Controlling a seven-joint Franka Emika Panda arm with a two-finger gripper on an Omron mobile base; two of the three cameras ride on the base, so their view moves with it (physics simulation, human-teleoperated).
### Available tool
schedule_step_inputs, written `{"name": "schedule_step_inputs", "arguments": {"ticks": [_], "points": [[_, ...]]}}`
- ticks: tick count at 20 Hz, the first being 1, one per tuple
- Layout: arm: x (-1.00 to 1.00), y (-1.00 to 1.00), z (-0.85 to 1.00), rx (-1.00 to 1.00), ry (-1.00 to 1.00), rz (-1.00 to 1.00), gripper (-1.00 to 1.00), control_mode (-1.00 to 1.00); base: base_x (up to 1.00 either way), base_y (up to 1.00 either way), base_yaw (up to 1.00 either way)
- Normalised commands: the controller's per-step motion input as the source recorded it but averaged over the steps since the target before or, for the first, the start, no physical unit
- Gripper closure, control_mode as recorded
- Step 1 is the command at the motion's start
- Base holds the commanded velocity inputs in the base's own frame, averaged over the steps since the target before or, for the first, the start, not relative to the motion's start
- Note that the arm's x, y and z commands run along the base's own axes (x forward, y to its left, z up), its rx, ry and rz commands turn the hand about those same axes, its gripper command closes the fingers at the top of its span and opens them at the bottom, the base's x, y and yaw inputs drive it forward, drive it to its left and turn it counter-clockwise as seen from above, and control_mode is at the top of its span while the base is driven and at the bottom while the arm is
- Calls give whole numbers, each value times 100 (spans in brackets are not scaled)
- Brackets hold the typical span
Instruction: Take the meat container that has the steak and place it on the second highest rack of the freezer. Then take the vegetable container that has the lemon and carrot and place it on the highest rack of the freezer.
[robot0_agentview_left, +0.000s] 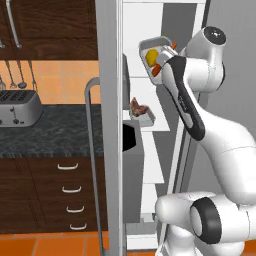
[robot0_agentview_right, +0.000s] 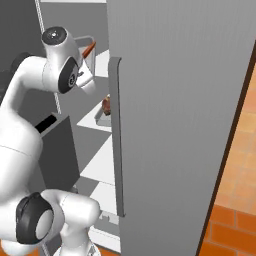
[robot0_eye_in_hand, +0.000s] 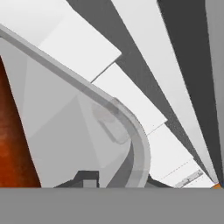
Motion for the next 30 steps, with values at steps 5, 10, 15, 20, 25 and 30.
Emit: {"name": "schedule_step_inputs", "arguments": {"ticks": [5,10,15,20,25,30], "points": [[100,18,0,0,0,-7,100,-100,0,0,0],[100,0,0,2,0,-2,100,-100,0,0,0],[86,0,-9,2,0,0,100,-100,0,0,0],[72,0,-20,1,0,0,100,-100,0,0,0],[48,0,-17,0,-1,0,-100,-100,0,0,0],[10,0,-1,0,-9,0,-100,-100,0,0,0]]}}
